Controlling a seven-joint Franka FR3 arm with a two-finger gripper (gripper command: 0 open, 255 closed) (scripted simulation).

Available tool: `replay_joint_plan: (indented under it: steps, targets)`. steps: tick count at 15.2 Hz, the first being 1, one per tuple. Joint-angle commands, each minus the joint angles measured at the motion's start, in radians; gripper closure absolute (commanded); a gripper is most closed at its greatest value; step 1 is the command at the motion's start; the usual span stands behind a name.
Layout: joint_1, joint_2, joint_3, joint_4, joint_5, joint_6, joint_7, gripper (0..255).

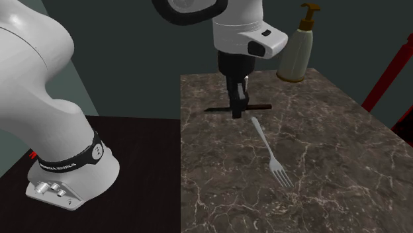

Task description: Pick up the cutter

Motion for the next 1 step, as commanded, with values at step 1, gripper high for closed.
replay_joint_plan:
  steps: [1]
  targets:
    - [0.000, -0.008, -0.001, 0.002, 0.000, -0.011, -0.001, 255]
